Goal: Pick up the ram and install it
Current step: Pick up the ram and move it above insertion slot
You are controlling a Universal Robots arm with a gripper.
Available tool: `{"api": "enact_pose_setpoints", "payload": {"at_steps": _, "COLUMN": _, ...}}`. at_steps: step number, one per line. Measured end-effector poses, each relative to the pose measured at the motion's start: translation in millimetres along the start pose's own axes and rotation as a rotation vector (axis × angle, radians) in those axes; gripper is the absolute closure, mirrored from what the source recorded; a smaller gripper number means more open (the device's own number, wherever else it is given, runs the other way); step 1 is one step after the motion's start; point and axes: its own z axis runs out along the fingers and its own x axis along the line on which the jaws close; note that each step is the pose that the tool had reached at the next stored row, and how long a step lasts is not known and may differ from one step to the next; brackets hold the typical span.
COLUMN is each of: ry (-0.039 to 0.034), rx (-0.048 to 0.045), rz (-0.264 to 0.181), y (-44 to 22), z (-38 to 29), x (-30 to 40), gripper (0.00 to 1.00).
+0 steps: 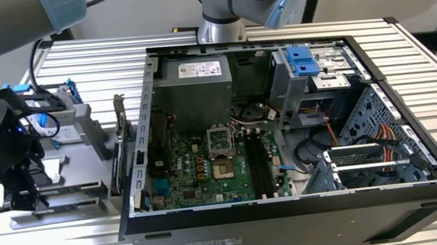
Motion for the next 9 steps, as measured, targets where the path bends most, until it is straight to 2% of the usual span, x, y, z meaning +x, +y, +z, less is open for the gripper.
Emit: {"api": "enact_pose_setpoints", "payload": {"at_steps": 9, "ry": 0.0000, "rx": -0.0001, "rz": 0.000, "y": 0.4, "z": 0.0, "x": 3.1, "gripper": 0.00}}
